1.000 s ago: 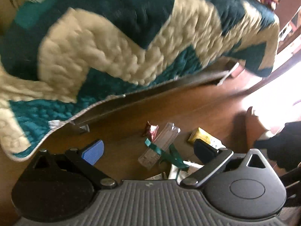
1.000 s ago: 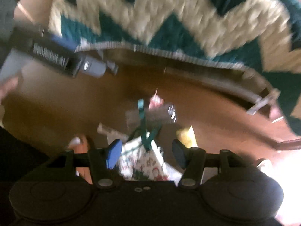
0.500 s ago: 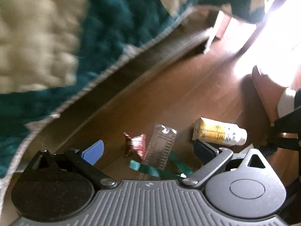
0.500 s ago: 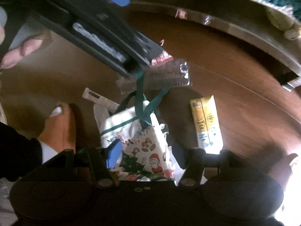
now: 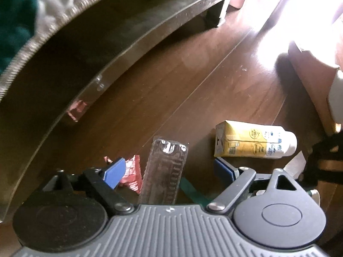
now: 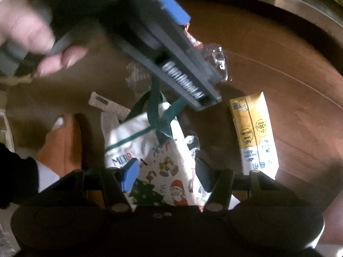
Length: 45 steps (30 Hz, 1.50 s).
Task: Collect trash
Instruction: 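Grasp the clear plastic tray with the left tool while the right tool grasps the white Christmas gift bag, then lift and carry the plastic tray and gift bag with both tools to the teal bin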
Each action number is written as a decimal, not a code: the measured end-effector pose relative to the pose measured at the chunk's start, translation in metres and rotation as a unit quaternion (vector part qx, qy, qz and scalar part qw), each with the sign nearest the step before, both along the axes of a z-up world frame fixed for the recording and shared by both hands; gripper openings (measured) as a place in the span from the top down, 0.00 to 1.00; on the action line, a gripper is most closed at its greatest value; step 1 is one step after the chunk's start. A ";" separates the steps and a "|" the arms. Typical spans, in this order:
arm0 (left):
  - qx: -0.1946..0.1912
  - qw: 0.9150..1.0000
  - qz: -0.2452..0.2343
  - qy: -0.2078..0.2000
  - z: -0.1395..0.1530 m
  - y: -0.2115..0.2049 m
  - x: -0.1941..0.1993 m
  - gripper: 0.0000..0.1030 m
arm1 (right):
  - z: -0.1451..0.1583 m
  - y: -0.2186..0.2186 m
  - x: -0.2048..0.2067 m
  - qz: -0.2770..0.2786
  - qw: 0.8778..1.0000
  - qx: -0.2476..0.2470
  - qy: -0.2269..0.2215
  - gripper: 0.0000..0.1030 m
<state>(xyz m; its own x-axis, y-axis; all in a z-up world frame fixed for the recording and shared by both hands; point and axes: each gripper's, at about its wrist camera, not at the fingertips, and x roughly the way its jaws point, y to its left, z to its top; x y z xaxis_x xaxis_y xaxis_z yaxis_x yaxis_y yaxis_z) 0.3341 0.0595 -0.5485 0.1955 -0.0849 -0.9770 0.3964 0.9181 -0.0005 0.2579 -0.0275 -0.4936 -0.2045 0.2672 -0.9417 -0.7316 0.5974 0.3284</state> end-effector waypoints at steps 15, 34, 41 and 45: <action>0.004 0.997 0.015 0.071 -0.044 0.000 0.008 0.53 | -0.044 -0.002 0.003 -0.021 0.997 -0.061 0.043 0.87; -0.027 0.994 0.099 0.047 0.056 0.049 0.008 0.58 | 0.079 -0.002 -0.029 -0.006 0.994 -0.105 -0.015 0.98; -0.029 0.989 0.143 0.034 0.120 0.052 -0.016 0.58 | 0.139 -0.033 -0.029 -0.096 0.991 -0.088 -0.025 0.98; -0.011 0.987 0.163 0.012 0.163 0.052 -0.027 0.58 | 0.174 -0.053 -0.032 -0.147 0.986 -0.068 -0.045 0.98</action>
